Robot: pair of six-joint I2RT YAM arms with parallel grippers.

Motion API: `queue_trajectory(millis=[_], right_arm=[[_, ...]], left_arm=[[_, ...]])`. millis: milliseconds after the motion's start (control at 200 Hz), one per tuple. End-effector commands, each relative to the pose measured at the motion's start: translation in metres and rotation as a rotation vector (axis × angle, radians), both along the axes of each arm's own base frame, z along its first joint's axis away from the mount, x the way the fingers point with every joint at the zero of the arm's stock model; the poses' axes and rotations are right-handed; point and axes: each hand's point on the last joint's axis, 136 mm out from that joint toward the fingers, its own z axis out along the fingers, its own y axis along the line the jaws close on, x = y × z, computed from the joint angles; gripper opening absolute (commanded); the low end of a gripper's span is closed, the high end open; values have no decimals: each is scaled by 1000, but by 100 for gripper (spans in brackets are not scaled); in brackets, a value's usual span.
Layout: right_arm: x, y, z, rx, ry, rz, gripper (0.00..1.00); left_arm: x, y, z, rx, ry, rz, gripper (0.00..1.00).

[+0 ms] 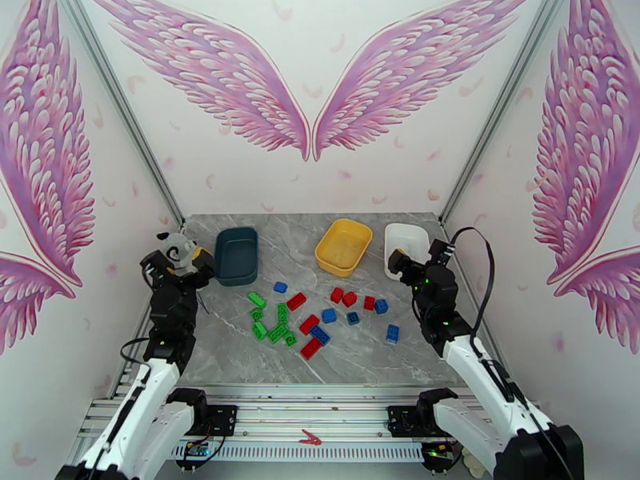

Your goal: Sort the legos into containers by color

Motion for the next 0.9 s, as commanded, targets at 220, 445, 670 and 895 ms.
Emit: queue_trajectory(millis=[220, 445, 670, 895], right_arm=[[-43, 39, -105, 58, 499, 198, 75], [-53, 34, -137, -37, 611, 178, 87], [-50, 25, -162, -89, 690, 138, 71], [-44, 31, -186, -98, 784, 164, 65]], left_arm=[[-3, -132, -76, -40, 313, -475, 99], [-24, -186, -81, 74, 302, -674, 99], [-30, -218, -94, 107, 318, -777, 99], [-26, -251, -116, 133, 397, -862, 99]])
